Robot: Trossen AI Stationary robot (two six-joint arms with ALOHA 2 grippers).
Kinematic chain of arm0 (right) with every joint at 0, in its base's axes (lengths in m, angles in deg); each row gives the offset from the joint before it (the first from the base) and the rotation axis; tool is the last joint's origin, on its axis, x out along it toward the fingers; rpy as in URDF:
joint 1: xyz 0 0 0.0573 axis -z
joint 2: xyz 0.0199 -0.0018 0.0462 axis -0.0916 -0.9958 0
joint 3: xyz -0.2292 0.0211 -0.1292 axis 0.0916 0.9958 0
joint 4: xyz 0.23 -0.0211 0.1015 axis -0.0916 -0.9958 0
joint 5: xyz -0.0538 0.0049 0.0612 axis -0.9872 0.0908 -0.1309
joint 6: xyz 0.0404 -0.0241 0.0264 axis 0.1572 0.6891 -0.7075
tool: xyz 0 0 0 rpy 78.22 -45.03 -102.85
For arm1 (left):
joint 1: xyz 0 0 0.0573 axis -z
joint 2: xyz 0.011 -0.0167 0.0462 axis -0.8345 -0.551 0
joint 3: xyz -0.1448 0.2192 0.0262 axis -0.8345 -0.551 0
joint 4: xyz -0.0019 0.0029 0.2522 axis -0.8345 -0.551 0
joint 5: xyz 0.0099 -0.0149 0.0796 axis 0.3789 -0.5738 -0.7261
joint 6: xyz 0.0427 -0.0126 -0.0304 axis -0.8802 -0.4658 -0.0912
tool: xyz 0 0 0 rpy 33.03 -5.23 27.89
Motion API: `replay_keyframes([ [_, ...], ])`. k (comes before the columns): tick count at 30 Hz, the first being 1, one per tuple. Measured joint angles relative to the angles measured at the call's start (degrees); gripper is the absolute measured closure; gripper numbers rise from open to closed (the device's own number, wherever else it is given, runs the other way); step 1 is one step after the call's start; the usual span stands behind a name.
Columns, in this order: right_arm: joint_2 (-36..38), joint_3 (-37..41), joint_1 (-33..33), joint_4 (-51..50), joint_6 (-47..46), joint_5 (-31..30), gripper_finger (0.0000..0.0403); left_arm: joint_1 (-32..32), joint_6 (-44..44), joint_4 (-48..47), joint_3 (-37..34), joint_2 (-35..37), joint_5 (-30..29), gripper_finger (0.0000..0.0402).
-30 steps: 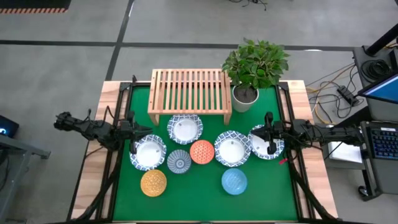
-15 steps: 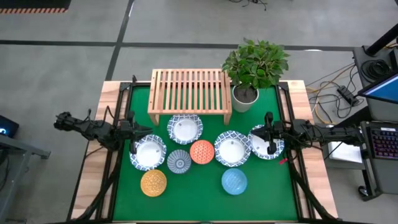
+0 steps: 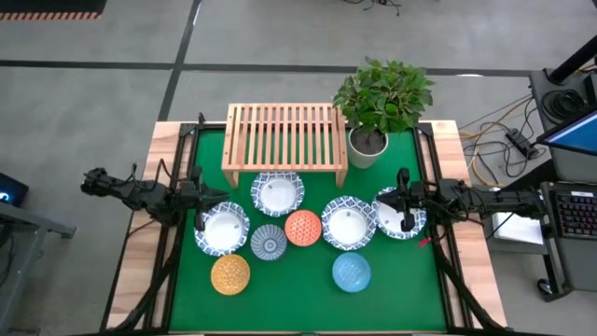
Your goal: Place and stack plates onto a shelf
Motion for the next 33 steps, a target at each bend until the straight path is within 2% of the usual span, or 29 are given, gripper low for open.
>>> replay_keyframes([
  [8, -0.02, 0.0, 0.0, 0.11, -0.08, 0.0, 0.0394, 0.0, 0.0, 0.02, -0.02, -0.01, -0.01, 0.037],
  [13, -0.02, 0.0, 0.0, 2.08, -13.36, -0.19, 0.0394, -0.01, 0.0, 0.01, -0.01, 0.0, 0.0, 0.037],
  [20, -0.63, 0.0, 0.0, 14.08, -17.6, -1.49, 0.0394, -0.01, 0.0, 0.02, -0.02, 0.01, -0.02, 0.037],
  [25, -3.08, -0.1, 0.0, 19.75, -20.31, -1.42, 0.0394, -0.01, 0.0, 0.0, -0.01, 0.01, 0.0, 0.037],
  [33, -11.22, -6.93, -0.21, 18.78, -21.2, 2.74, 0.0394, -0.01, -0.04, 0.05, 0.0, 0.01, -0.01, 0.037],
])
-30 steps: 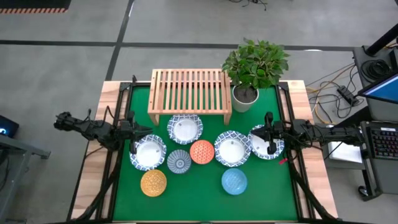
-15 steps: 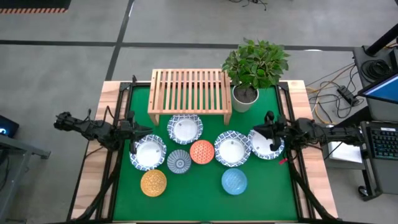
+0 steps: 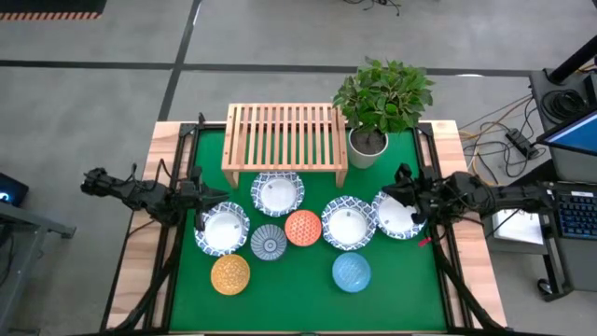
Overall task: Place and stack plates onto a shelf
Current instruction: Put the orange bowl on the left side of the shelf
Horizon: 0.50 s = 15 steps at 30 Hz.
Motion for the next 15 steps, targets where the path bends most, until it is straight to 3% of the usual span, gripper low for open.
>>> replay_keyframes([
  [2, -3.24, -2.49, -0.22, -0.62, 0.16, 0.74, 0.0394, 0.01, 0.12, 1.34, -0.01, -0.01, -0.03, 0.037],
  [6, -10.01, -8.93, -0.45, -7.05, 1.44, 0.78, 0.0394, -0.01, 9.15, 10.54, -0.01, 0.0, -0.01, 0.037],
  [11, -20.04, -17.85, -0.47, -16.39, 3.57, 0.54, 0.0394, 0.01, 5.17, 23.58, 0.01, 0.0, 0.0, 0.037],
  [15, -27.98, -23.15, -1.55, -17.87, 5.57, 0.33, 0.0394, -0.01, 4.14, 27.66, 0.03, -0.02, 0.52, 0.037],
])
